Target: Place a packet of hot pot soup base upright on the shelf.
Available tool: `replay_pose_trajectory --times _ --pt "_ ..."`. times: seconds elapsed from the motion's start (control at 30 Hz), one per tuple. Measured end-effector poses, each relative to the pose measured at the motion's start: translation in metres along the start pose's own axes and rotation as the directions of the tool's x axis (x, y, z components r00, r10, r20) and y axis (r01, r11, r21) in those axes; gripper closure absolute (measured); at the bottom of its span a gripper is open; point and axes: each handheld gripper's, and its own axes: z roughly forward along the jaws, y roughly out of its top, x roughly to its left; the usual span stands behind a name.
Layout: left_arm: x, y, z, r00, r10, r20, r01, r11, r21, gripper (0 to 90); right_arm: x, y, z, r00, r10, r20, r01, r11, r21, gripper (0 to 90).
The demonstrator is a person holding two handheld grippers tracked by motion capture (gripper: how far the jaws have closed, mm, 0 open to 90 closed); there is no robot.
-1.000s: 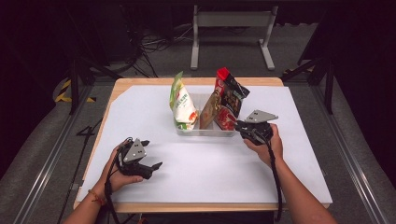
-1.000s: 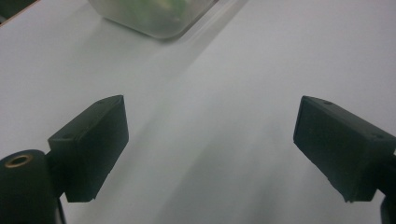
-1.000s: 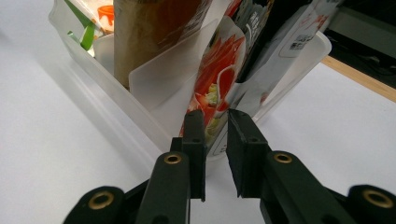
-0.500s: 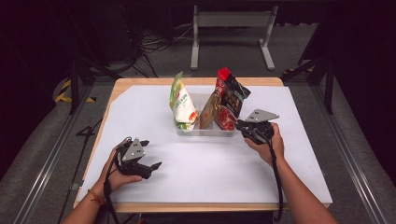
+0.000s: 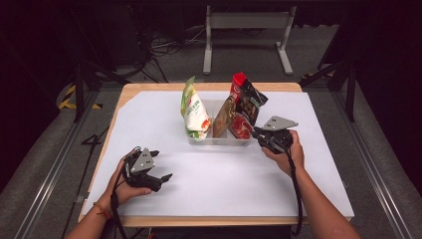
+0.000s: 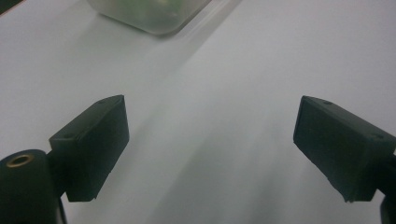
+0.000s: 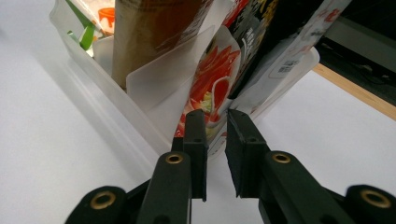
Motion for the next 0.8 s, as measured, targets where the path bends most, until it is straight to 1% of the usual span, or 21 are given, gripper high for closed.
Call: replay_pose_trajectory --times 0.17,0.37,0.5,0.53,0.63,0.8 --pt "-0.003 0.002 0.0 0.9999 0.015 -0.004 -0.015 0.9999 0.0 11.2 0.0 -0.001 -0.001 1.0 0.006 -0.002 -0.006 1.0 -0.001 78.1" --pt "-0.005 0.001 -0.001 0.9997 0.023 -0.009 -0.023 0.9996 0.013 11.2 0.003 0.001 -0.003 0.9999 -0.013 -0.001 0.013 1.0 0.001 75.6" --pt "-0.005 0.001 -0.002 0.9998 0.017 -0.01 -0.016 0.9998 0.01 11.2 0.003 0.004 -0.004 0.9994 -0.034 -0.002 0.034 0.999 0.009 71.2" --pt "-0.005 0.001 -0.002 0.9998 0.015 -0.01 -0.015 0.9998 0.009 11.2 0.003 0.005 -0.004 0.9993 -0.036 -0.006 0.036 0.999 0.01 69.2" --pt "-0.005 0.001 -0.002 0.9998 0.019 -0.012 -0.018 0.9998 0.011 11.2 0.003 0.006 -0.005 0.999 -0.042 -0.011 0.042 0.999 0.013 67.1" --pt "-0.006 0.001 -0.002 0.9998 0.017 -0.011 -0.016 0.9998 0.009 11.2 0.003 0.011 -0.01 0.9989 -0.044 -0.016 0.044 0.999 0.006 58.9"
